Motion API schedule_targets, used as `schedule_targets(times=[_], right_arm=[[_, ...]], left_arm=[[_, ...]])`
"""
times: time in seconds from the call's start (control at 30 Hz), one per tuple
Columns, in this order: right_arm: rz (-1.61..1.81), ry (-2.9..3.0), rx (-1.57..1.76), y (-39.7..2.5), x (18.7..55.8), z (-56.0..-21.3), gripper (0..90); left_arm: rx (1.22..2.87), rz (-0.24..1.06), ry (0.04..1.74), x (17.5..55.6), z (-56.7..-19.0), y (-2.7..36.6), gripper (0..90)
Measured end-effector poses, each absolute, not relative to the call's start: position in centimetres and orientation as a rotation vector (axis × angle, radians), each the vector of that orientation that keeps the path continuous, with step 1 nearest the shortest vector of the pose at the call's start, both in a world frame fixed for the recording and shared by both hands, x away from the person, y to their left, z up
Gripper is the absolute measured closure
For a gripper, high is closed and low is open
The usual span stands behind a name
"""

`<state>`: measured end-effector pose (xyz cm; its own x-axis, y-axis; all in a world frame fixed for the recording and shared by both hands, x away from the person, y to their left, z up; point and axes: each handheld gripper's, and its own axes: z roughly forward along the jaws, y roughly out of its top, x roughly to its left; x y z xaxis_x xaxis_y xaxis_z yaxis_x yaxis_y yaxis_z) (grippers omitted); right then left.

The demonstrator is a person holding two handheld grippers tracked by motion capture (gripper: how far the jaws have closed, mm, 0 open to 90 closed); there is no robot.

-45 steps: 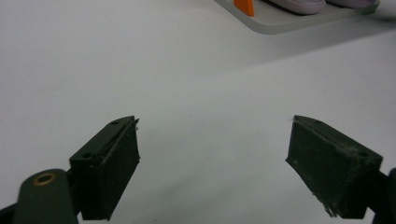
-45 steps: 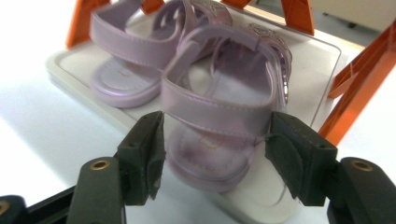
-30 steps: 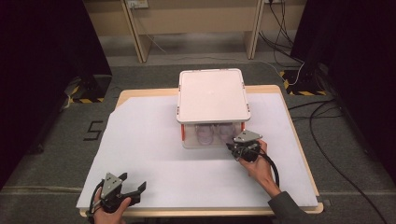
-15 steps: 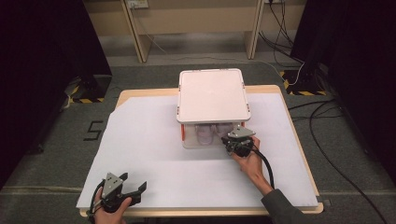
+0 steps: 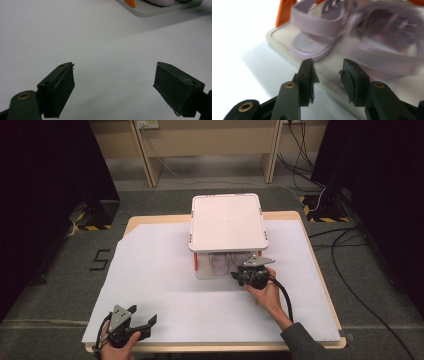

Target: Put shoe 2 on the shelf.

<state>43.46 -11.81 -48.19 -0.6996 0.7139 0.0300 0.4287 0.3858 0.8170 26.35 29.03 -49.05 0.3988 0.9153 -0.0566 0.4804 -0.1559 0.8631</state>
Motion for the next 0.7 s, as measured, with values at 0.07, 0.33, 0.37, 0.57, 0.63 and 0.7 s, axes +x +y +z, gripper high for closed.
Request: schedule_targets(times=[0.07, 0.33, 0.37, 0.57, 0.63, 0.7], right_arm=[[1.217, 2.319, 0.993, -11.5, 43.3, -47.9, 58.4], [1.258, 2.33, 1.007, -13.2, 41.6, -46.6, 53.5], [1.267, 2.332, 1.01, -13.5, 41.3, -46.4, 52.5], [1.323, 2.321, 1.004, -15.9, 38.9, -45.6, 46.8], [1.334, 2.315, 1.022, -17.0, 37.8, -45.5, 45.3], [1.333, 2.306, 1.036, -18.1, 36.9, -45.6, 43.6]], left_arm=[[1.784, 0.632, 1.217, 26.3, -49.0, 29.1, 15.9], [1.781, 0.63, 1.217, 26.3, -49.0, 29.1, 15.9], [1.779, 0.626, 1.22, 26.3, -49.0, 29.1, 15.9], [1.779, 0.628, 1.219, 26.2, -49.0, 29.2, 15.9], [1.775, 0.631, 1.214, 26.2, -49.0, 29.2, 15.9], [1.776, 0.633, 1.213, 26.2, -48.9, 29.2, 15.9]])
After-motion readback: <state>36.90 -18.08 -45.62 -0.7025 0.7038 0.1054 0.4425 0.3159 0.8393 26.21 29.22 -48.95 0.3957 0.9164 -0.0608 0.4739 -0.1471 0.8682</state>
